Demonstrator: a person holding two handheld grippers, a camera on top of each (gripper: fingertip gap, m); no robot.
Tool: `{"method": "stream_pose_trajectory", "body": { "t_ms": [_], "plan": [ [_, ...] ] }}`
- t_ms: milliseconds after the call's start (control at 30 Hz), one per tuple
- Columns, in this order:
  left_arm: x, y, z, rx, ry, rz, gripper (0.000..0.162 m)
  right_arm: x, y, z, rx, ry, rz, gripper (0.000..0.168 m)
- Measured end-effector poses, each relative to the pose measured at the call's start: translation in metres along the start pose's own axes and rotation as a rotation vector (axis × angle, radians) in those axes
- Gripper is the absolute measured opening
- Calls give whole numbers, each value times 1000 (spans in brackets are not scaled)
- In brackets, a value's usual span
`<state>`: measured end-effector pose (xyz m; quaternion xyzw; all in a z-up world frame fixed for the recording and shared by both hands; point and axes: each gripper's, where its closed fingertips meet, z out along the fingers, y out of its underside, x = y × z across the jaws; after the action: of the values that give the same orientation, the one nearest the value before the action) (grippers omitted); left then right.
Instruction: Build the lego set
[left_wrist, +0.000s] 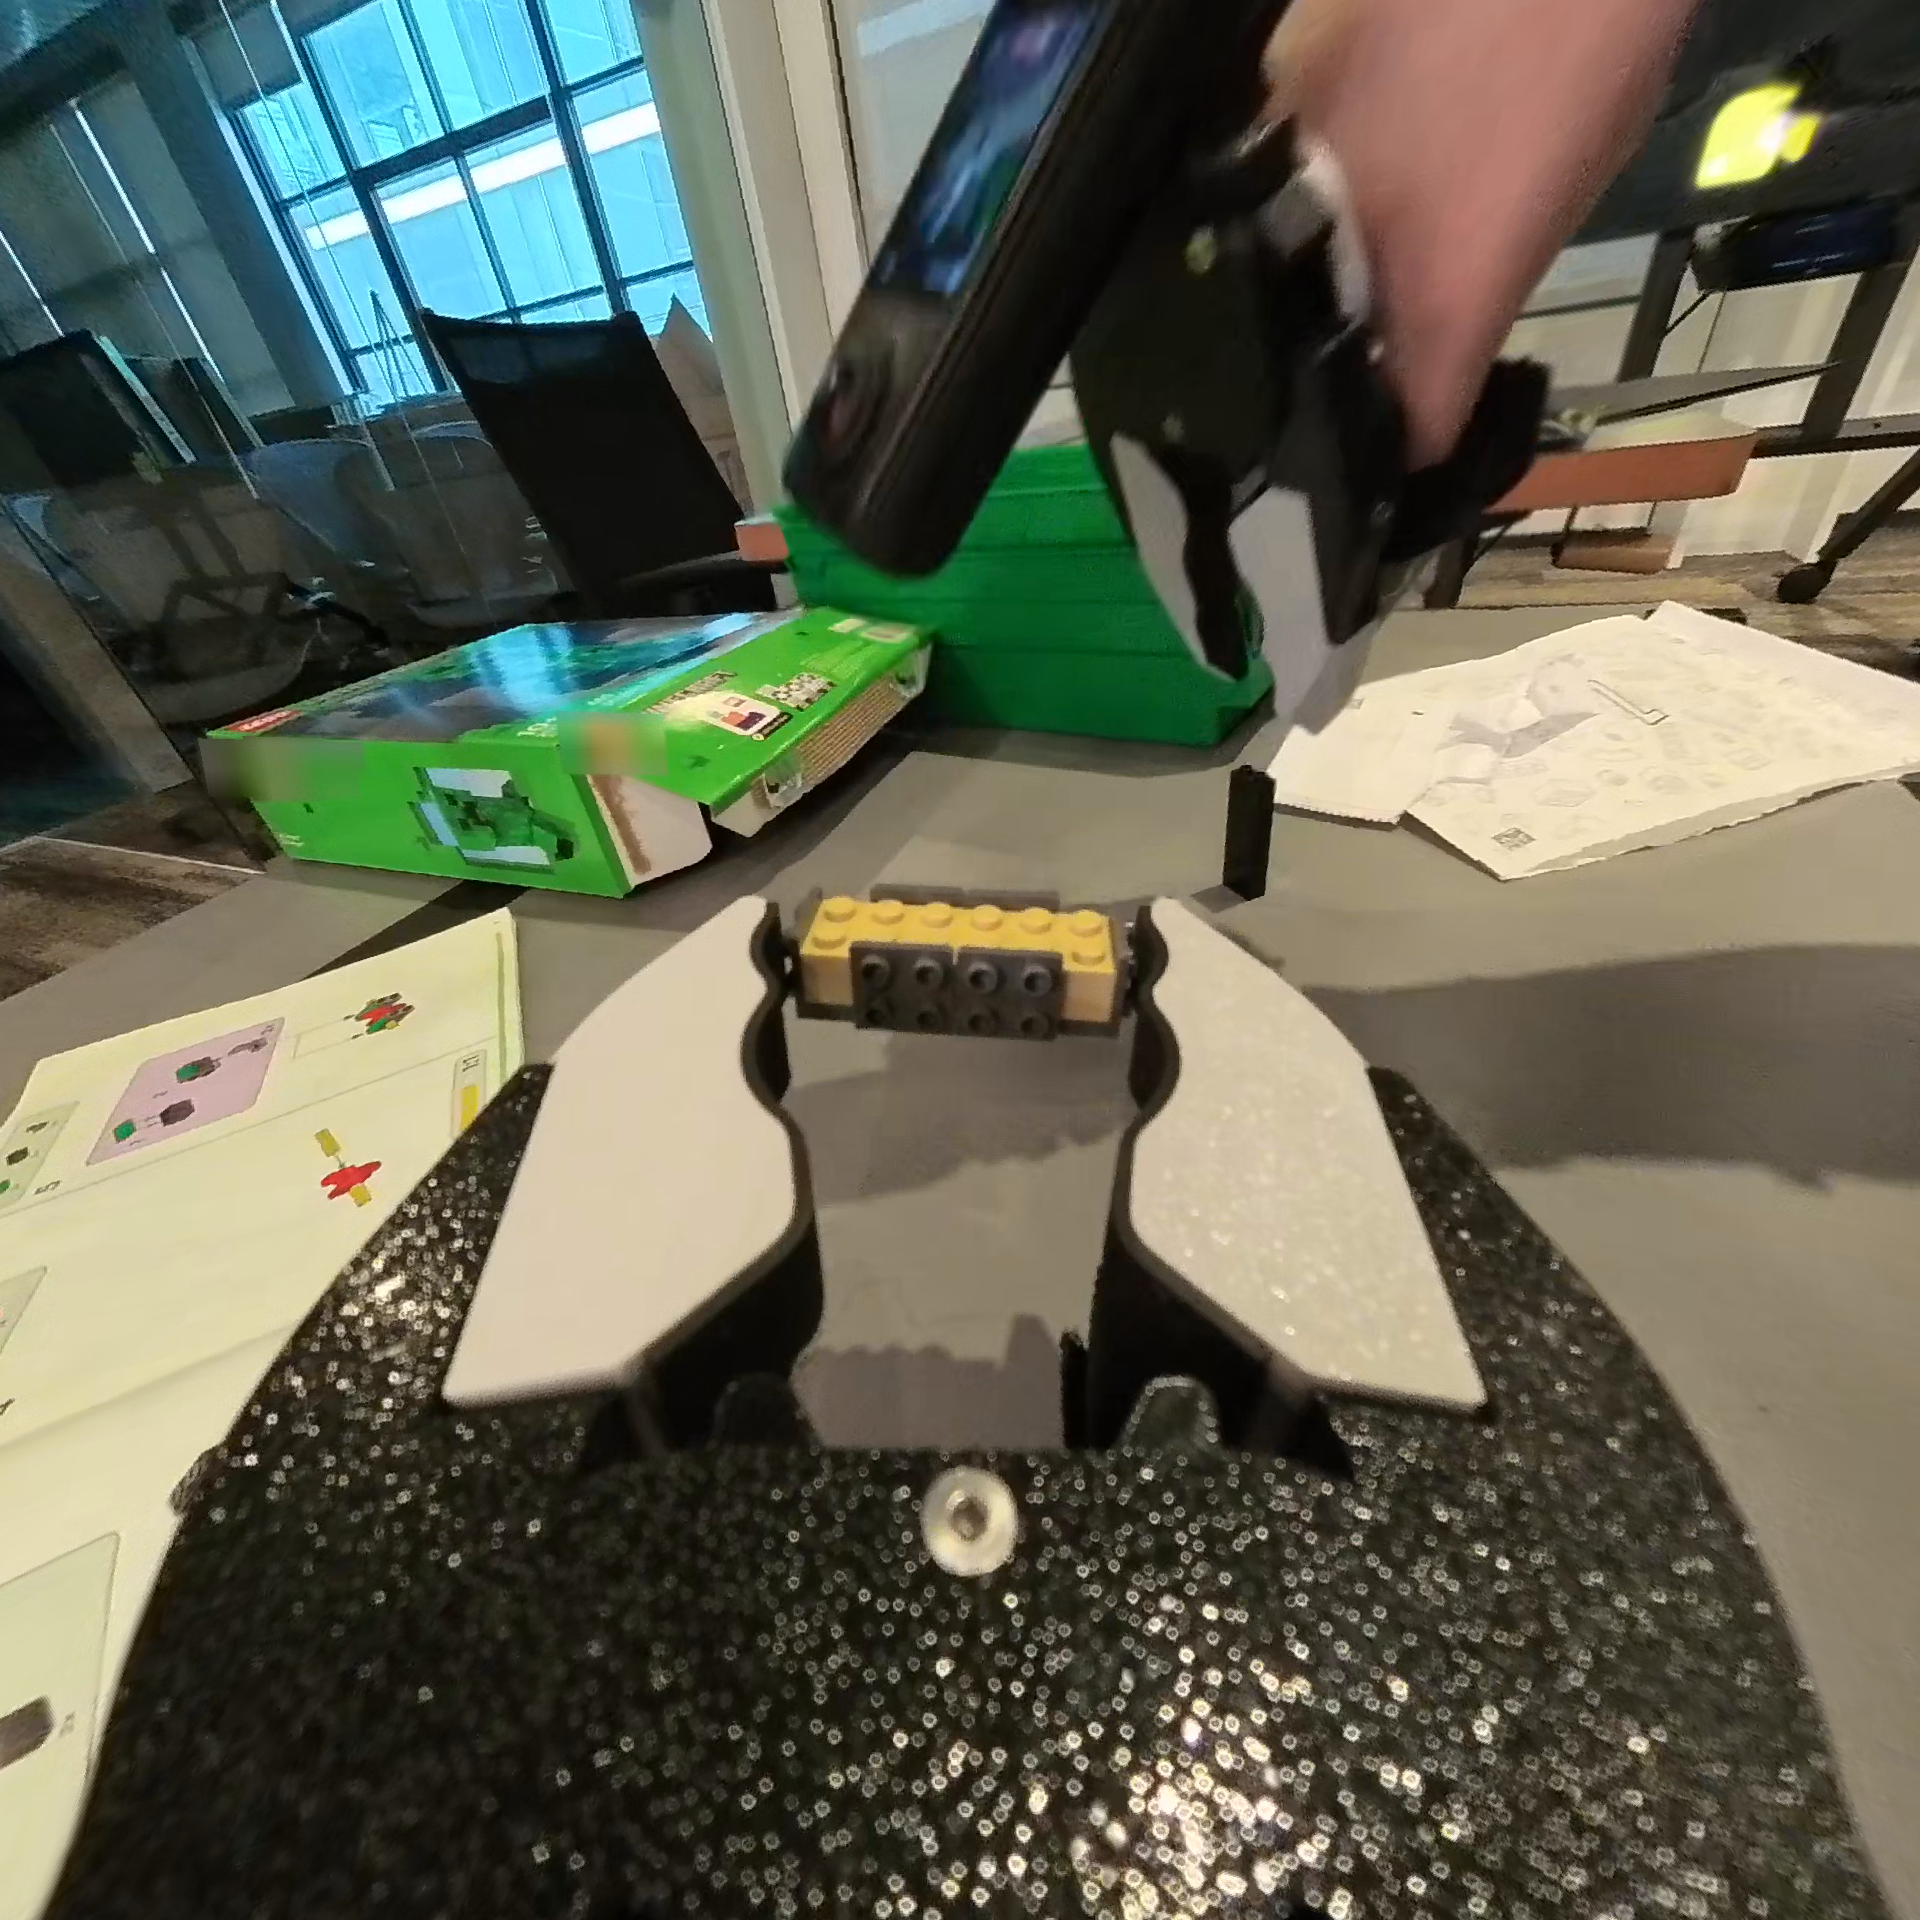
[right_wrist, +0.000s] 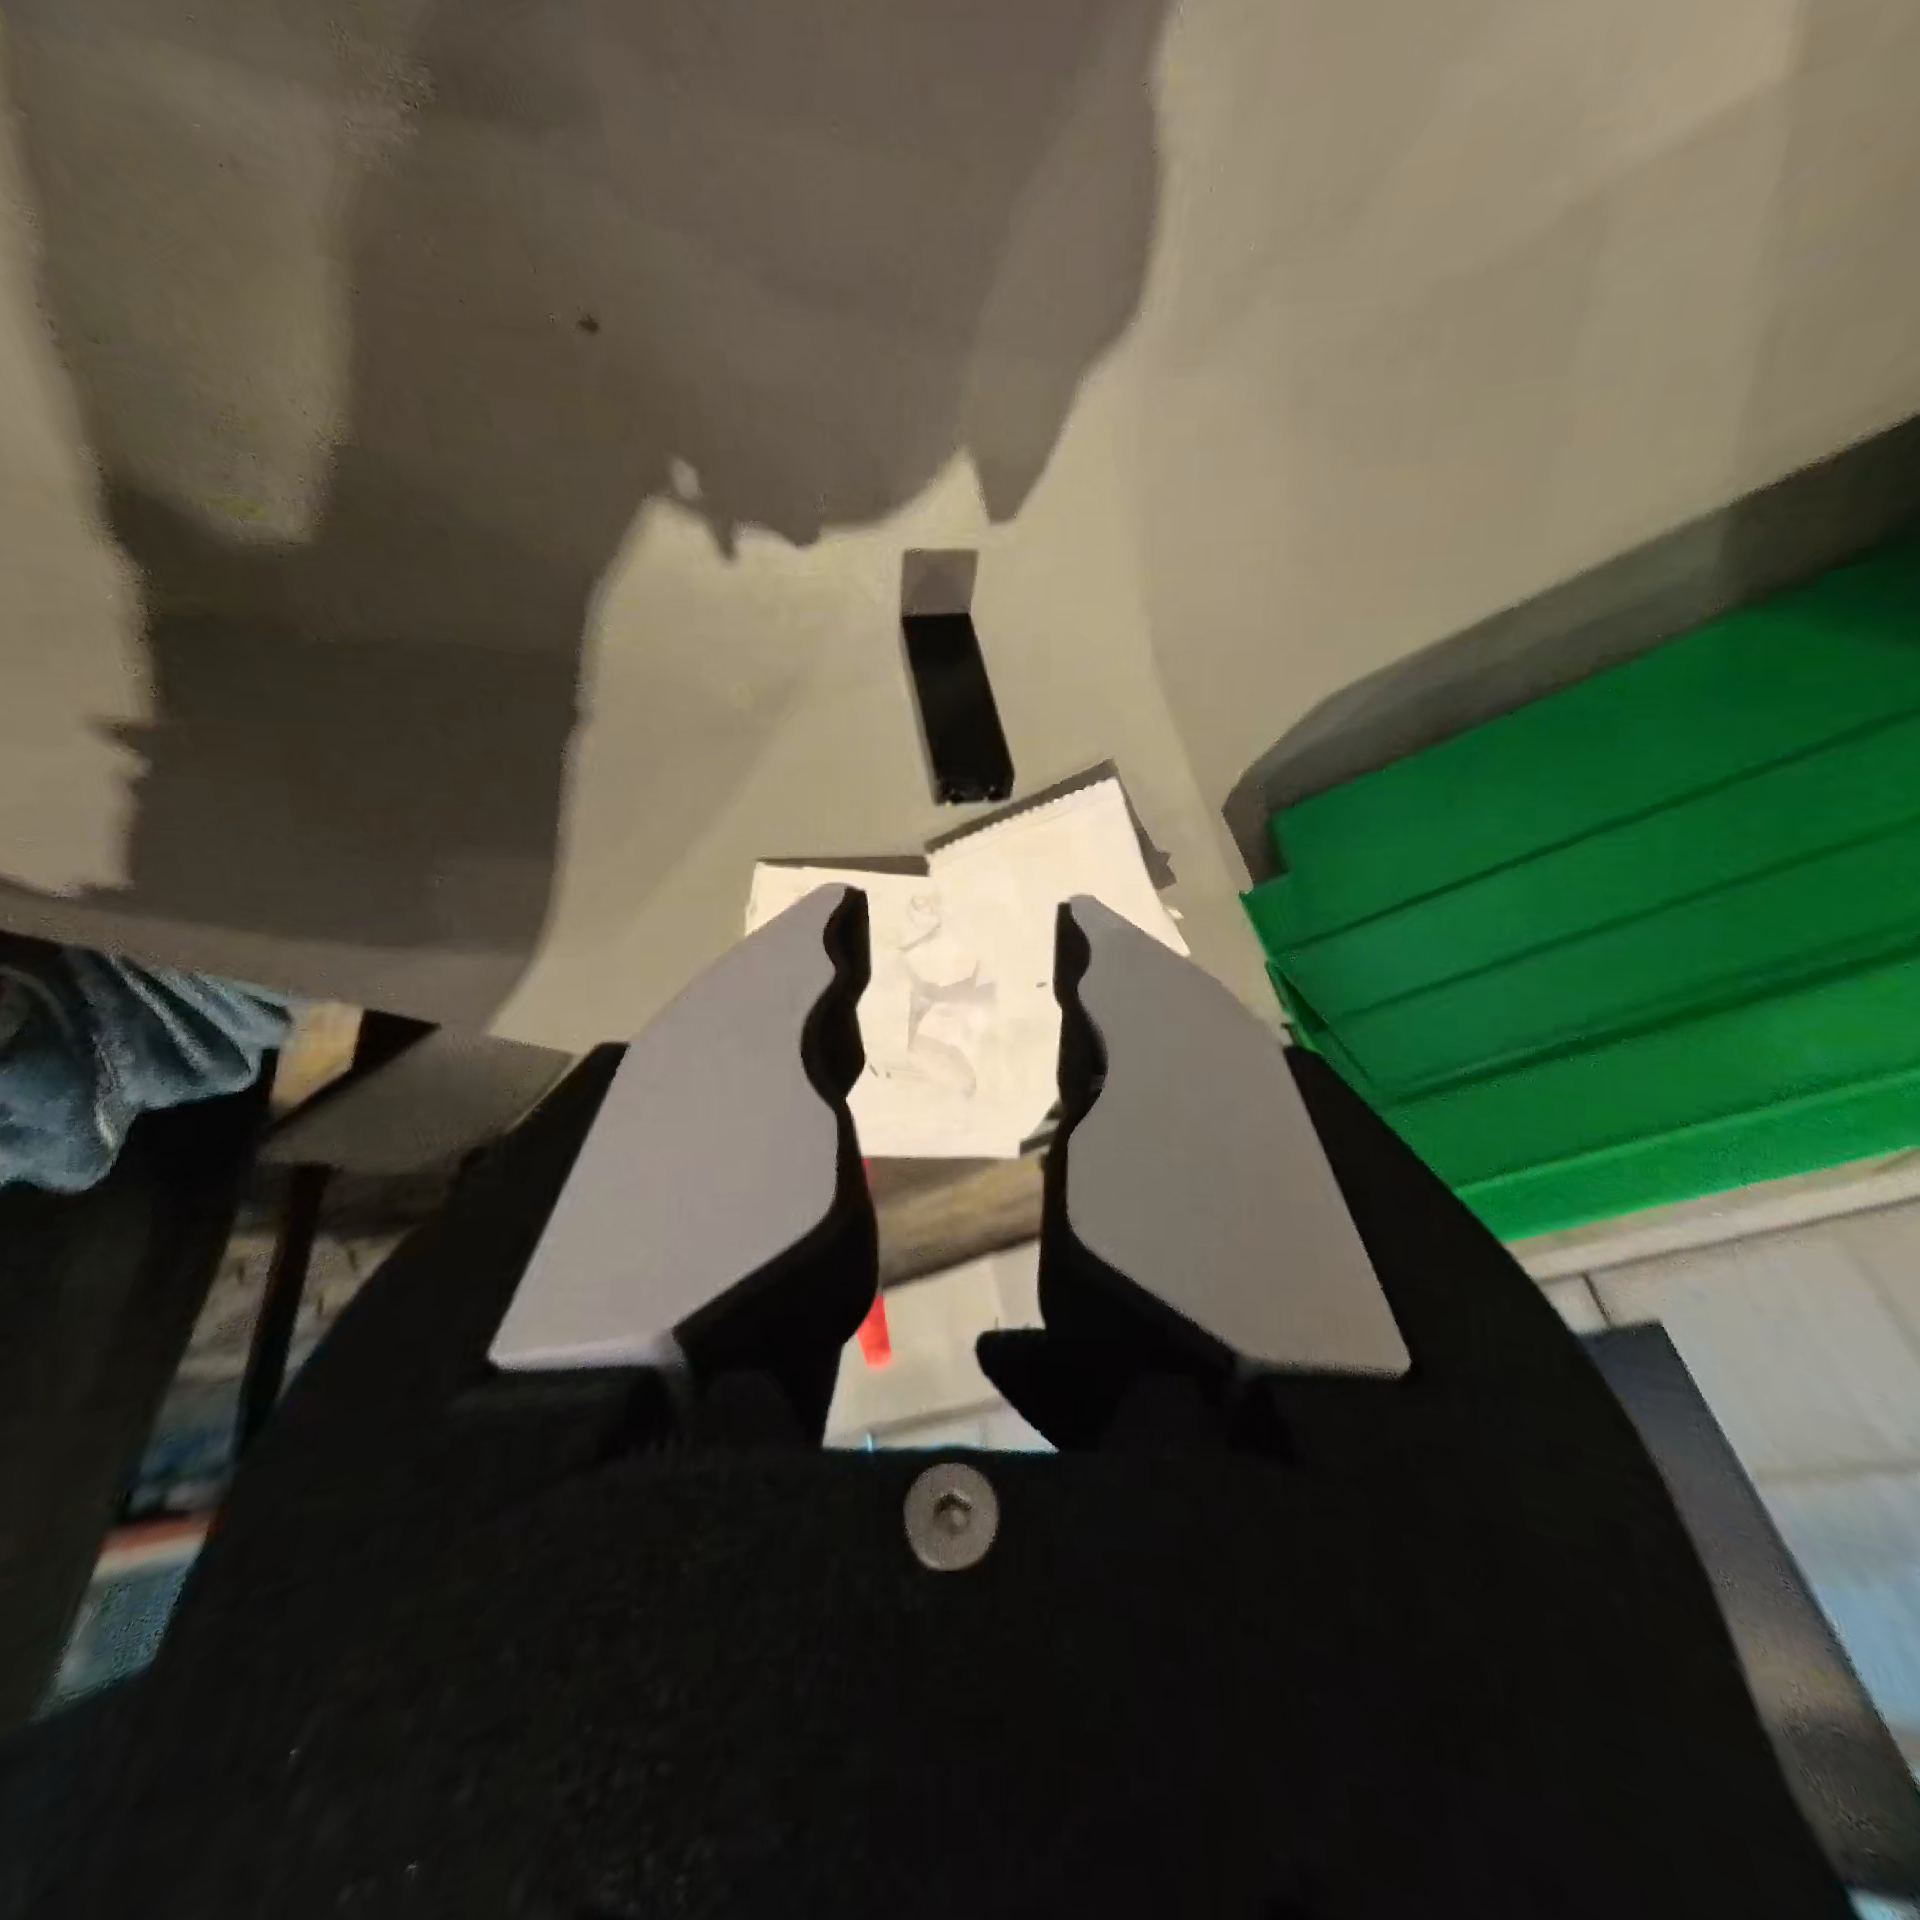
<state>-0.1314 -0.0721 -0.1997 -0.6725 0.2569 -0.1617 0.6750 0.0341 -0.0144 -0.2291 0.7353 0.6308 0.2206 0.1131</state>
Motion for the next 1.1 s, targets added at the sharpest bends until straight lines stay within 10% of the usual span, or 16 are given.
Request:
{"method": "stream_pose_trajectory", "body": {
  "t_ms": [567, 1100],
  "plan": [
    [0, 0, -1, 12, 6, -22, 64, 11, 19, 5, 680, 132, -28, 39],
    [0, 0, -1, 15, 15, -34, 64, -4, 1, 17, 631, 405, -559, 29]
  ]
}}
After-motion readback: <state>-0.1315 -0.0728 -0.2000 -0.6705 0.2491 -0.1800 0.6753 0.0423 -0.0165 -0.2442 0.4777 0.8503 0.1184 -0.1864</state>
